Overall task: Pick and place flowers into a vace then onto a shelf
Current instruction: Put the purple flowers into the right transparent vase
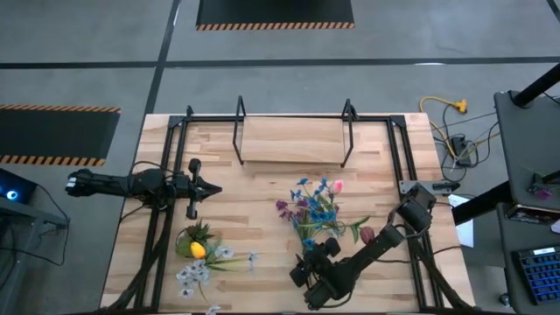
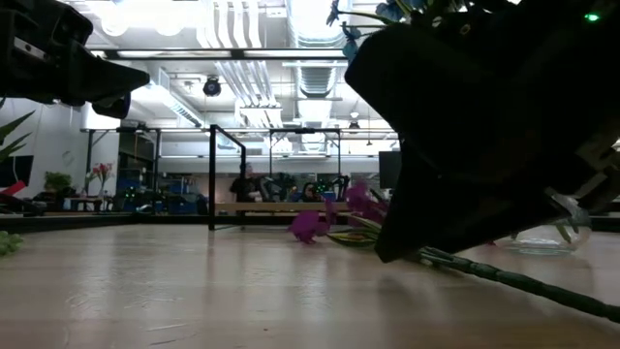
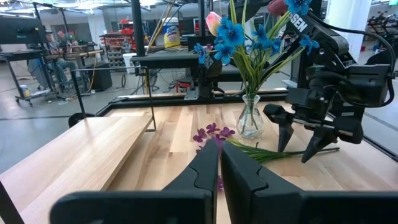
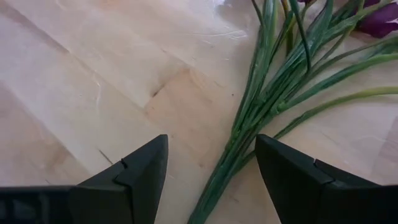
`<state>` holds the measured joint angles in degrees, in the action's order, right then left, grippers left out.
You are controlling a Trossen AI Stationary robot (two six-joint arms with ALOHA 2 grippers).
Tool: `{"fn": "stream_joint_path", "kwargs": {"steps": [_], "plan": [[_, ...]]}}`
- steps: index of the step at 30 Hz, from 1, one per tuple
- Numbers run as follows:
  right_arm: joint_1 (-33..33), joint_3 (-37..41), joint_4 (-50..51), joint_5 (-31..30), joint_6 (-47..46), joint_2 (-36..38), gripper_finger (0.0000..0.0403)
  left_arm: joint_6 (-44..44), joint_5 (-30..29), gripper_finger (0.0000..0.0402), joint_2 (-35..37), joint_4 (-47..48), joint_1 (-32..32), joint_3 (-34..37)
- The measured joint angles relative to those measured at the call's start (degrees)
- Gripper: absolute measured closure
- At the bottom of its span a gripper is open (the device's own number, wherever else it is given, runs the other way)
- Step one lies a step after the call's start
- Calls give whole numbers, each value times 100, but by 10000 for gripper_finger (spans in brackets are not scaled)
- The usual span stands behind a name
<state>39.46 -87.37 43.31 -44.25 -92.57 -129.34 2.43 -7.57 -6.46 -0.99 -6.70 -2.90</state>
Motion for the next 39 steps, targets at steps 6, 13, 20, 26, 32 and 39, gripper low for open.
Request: {"fn": "stream_joint_path", "kwargs": {"steps": [6,13,20,26,32,39], "plan": [[-19,-2,51,327,4,22,169,0,0,402,0,2,0,0],[-1,-9,118,540,26,31,206,0,0,402,0,2,-1,0],[7,-9,158,804,305,33,287,-1,0,402,0,2,-1,0],[28,-13,97,1343,687,115,352,0,0,402,0,4,-2,0],[116,0,101,1828,1175,347,387,0,0,402,0,4,-2,0],[236,13,134,2634,1702,578,389,0,1,402,0,5,-2,0]]}}
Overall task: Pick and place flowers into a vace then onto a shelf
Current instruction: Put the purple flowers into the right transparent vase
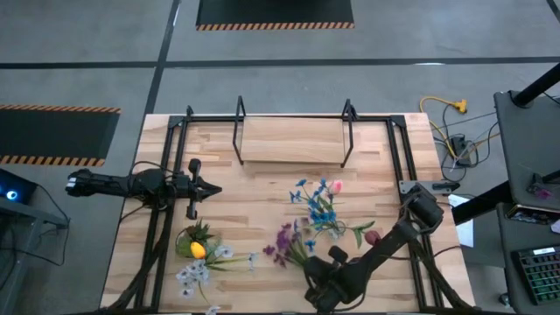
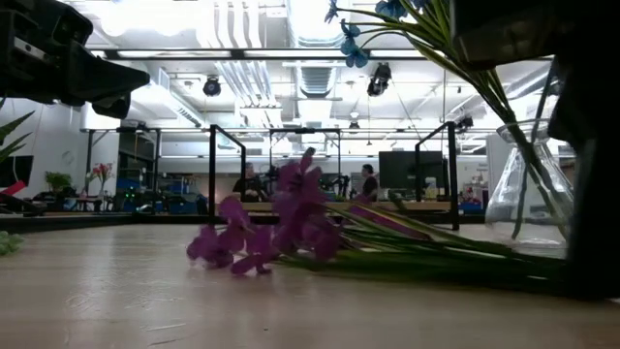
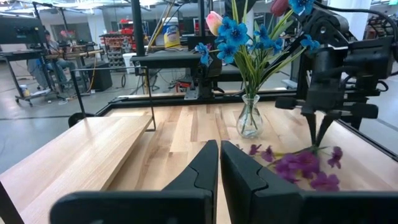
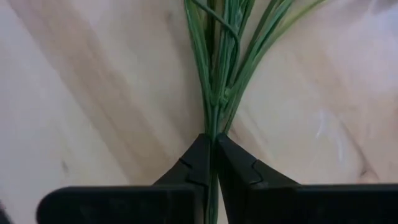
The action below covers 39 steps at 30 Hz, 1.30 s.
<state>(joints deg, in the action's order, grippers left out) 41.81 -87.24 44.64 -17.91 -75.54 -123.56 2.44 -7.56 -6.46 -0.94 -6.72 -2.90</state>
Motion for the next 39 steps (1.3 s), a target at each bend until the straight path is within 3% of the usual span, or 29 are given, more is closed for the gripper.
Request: {"fn": "stream_joint_path", "kwargs": {"steps": [11,21,27,36,39], "plan": [[34,-8,-2,345,183,30,376,-1,-1,402,0,12,0,0],[34,-37,-46,343,343,30,252,-2,1,402,0,12,2,0],[13,-33,-22,-190,424,29,201,-2,-1,402,0,12,0,0],[-17,-33,17,-329,611,30,194,-2,-1,402,0,12,0,0],[-17,-33,15,-621,736,30,195,0,0,402,0,12,0,0]]}}
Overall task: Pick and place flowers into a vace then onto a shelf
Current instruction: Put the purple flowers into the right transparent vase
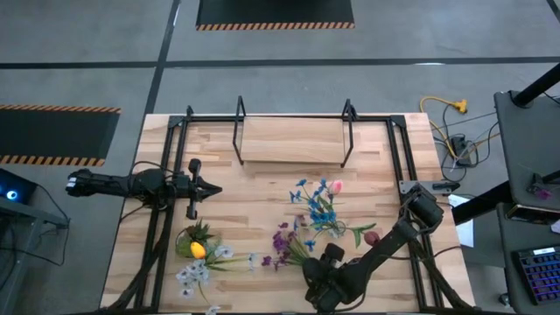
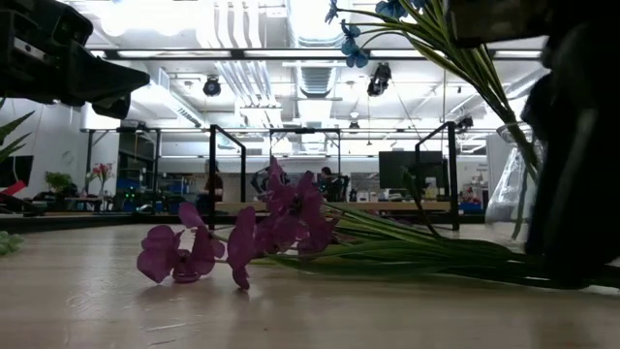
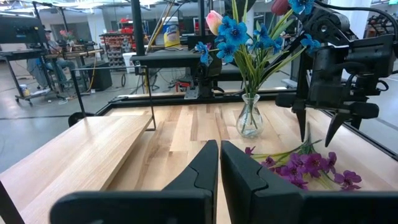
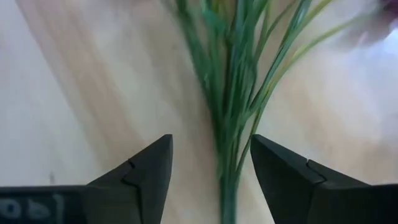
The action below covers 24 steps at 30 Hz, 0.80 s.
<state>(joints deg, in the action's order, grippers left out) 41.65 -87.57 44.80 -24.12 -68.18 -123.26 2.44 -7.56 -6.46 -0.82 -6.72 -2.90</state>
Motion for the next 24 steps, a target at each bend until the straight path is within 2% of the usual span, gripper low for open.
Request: {"fn": "stream_joint_path", "kwargs": {"steps": [6,17,24], "plan": [[-13,0,-26,-593,309,4,195,-2,0,402,0,0,0,0],[-199,9,-123,-578,651,-101,196,-1,-1,402,0,4,0,0],[-267,29,-143,-86,640,-101,222,0,-1,402,0,4,2,0]]}}
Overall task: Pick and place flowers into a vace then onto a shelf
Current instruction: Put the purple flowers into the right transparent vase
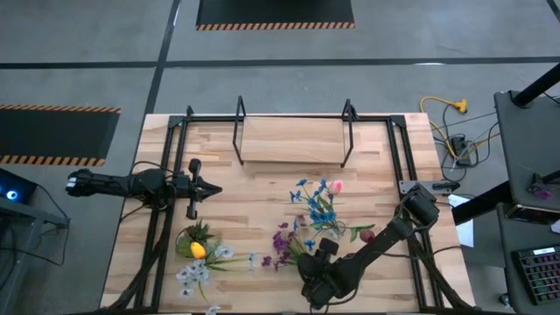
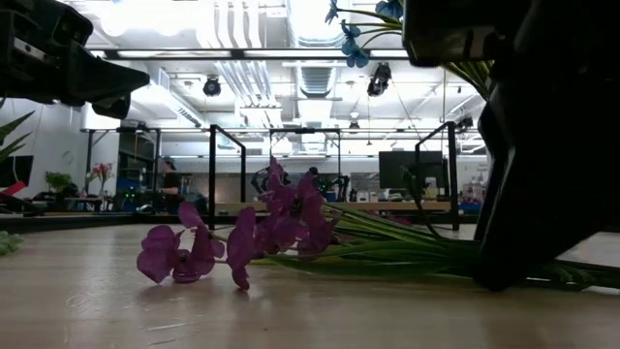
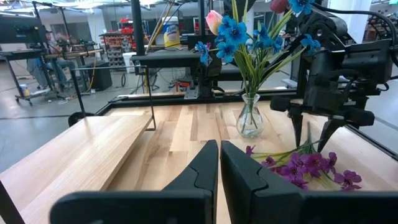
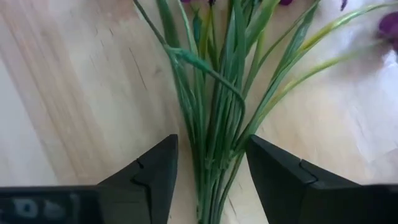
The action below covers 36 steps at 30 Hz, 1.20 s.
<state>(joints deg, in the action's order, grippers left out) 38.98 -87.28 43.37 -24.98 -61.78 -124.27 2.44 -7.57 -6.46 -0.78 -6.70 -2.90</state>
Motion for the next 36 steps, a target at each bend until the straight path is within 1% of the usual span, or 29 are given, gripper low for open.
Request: {"fn": "stream_joint_path", "kwargs": {"steps": [3,6,14,20,24,31,36], "plan": [[-15,11,-10,110,-13,0,244,0,2,402,0,0,-1,0],[-26,11,-29,251,-18,1,274,-1,1,402,0,-2,-1,0],[-20,-25,3,300,-67,2,381,0,2,402,0,0,-1,0],[70,-258,6,241,189,68,387,-1,0,402,0,-1,-1,0],[210,-456,-16,-175,494,305,388,0,1,402,0,-1,0,0],[615,-527,-55,-1366,1020,975,389,0,2,402,0,0,0,0],[929,-529,-387,-2125,1548,1347,389,0,1,402,0,20,-2,0]]}}
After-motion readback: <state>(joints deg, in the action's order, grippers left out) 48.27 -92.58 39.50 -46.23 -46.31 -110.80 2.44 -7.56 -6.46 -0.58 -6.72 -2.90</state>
